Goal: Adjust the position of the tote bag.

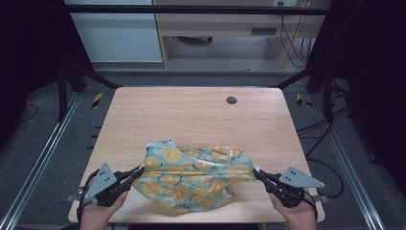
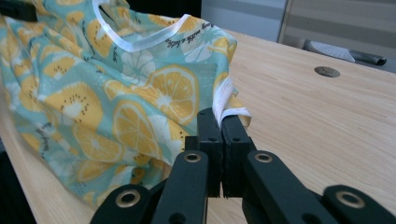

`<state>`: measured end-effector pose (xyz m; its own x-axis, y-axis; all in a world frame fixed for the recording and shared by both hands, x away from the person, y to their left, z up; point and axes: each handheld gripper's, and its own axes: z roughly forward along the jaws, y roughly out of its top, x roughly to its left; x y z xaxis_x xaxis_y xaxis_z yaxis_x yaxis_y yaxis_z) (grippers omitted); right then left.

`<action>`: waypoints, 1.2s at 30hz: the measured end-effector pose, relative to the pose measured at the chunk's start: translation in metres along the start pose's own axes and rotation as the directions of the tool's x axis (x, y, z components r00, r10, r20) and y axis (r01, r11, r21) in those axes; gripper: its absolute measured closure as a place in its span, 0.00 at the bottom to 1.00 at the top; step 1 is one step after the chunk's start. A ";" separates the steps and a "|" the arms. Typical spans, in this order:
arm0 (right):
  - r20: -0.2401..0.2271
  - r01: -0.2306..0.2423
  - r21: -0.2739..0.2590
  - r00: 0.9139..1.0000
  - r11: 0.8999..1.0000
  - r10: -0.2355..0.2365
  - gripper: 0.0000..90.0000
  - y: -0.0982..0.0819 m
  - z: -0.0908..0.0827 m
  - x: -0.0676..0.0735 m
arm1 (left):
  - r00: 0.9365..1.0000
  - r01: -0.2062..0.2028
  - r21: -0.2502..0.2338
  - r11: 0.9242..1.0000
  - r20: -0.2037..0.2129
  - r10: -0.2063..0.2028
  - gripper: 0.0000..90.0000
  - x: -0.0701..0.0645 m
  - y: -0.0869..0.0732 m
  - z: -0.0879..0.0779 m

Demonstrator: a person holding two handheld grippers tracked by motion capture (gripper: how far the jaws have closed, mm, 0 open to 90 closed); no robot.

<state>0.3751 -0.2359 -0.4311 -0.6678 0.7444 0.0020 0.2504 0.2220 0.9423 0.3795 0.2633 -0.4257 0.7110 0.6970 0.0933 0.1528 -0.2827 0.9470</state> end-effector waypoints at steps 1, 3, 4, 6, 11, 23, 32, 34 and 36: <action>-0.001 -0.002 -0.005 1.000 1.000 0.002 0.99 0.000 -0.001 0.000 | 1.000 0.003 -0.008 1.000 0.001 -0.003 1.00 -0.001 0.000 -0.001; -0.005 -0.005 -0.004 1.000 1.000 0.005 0.99 -0.001 -0.002 0.000 | 1.000 -0.003 -0.005 1.000 0.003 0.003 1.00 -0.002 0.001 -0.002; -0.008 -0.002 -0.004 1.000 1.000 0.002 0.99 -0.001 -0.003 0.000 | 1.000 -0.002 -0.007 1.000 0.005 0.002 1.00 -0.001 0.001 -0.002; -0.016 -0.007 -0.003 1.000 1.000 0.007 0.99 -0.002 -0.003 0.000 | 1.000 -0.014 -0.007 1.000 0.015 0.014 1.00 0.000 0.002 -0.004; -0.051 -0.004 0.015 0.999 1.000 0.005 0.99 -0.004 -0.002 0.002 | 0.999 -0.002 0.017 1.000 0.039 0.001 1.00 0.007 -0.001 -0.003; -0.066 0.041 0.185 0.997 0.982 -0.029 0.98 -0.018 0.013 0.001 | 0.992 -0.118 0.242 0.963 0.065 0.105 1.00 -0.002 -0.012 0.020; -0.062 0.059 0.262 0.997 0.963 -0.044 0.98 -0.023 0.021 0.001 | 0.979 -0.201 0.343 0.918 0.086 0.183 0.99 -0.007 -0.018 0.035; -0.059 0.053 0.269 0.998 0.962 -0.039 0.98 -0.024 0.023 0.000 | 0.981 -0.195 0.351 0.916 0.081 0.178 0.99 -0.007 -0.020 0.039; -0.061 0.055 0.276 0.997 0.960 -0.040 0.98 -0.024 0.026 -0.002 | 0.979 -0.205 0.371 0.906 0.076 0.190 0.99 -0.005 -0.021 0.044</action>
<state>0.3884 -0.2266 -0.4624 -0.7186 0.6952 -0.0150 0.3969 0.4278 0.8121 0.4025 0.2365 -0.4593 0.7773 0.5782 0.2481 0.2474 -0.6435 0.7244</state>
